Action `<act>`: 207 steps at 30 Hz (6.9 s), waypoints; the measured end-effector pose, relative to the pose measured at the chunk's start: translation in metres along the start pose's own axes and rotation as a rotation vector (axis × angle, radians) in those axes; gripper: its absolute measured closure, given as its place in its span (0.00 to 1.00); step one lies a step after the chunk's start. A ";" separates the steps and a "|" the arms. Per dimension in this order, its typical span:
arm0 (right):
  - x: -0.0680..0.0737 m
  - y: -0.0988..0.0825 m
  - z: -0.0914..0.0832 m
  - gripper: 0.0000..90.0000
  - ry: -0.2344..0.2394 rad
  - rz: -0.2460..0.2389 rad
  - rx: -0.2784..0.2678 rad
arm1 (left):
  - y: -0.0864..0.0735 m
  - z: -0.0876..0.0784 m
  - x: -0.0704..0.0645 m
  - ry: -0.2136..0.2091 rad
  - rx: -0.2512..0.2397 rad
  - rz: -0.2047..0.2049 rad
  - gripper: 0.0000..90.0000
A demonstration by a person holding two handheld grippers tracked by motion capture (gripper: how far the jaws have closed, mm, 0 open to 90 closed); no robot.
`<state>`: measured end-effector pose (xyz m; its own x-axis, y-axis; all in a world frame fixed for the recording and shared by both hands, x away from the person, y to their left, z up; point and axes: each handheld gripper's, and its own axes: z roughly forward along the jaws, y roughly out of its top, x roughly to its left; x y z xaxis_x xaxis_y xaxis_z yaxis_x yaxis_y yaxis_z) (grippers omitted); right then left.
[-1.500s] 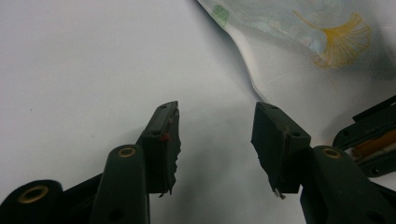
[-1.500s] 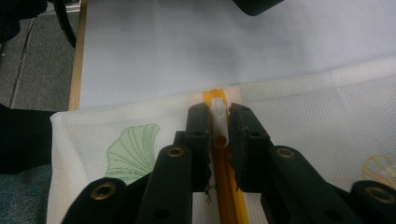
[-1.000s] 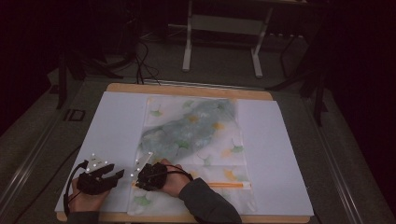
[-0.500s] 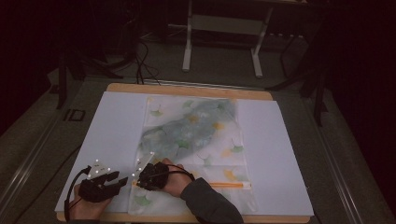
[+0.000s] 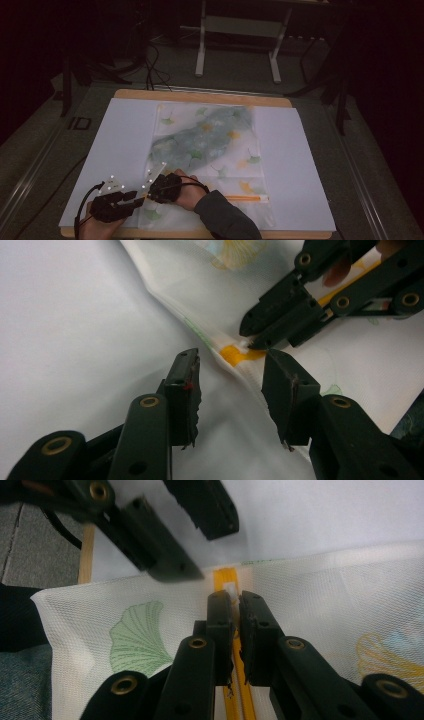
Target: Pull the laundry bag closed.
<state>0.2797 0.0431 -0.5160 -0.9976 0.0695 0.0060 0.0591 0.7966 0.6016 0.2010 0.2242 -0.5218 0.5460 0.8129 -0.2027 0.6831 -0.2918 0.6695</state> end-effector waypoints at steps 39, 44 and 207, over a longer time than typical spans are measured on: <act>0.001 -0.001 -0.011 0.94 -0.015 -0.044 -0.002 | 0.013 0.028 0.005 -0.121 0.111 0.035 0.96; 0.002 -0.003 -0.008 0.95 -0.019 -0.049 0.008 | 0.013 0.028 0.005 -0.119 0.112 0.040 0.96; -0.016 -0.025 -0.017 0.95 -0.182 0.001 0.189 | 0.016 0.005 0.006 -0.071 -0.003 0.038 0.96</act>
<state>0.2933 0.0121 -0.5174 -0.9754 0.1639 -0.1477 0.0833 0.8935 0.4412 0.2173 0.2219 -0.5161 0.6050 0.7631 -0.2272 0.6596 -0.3204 0.6799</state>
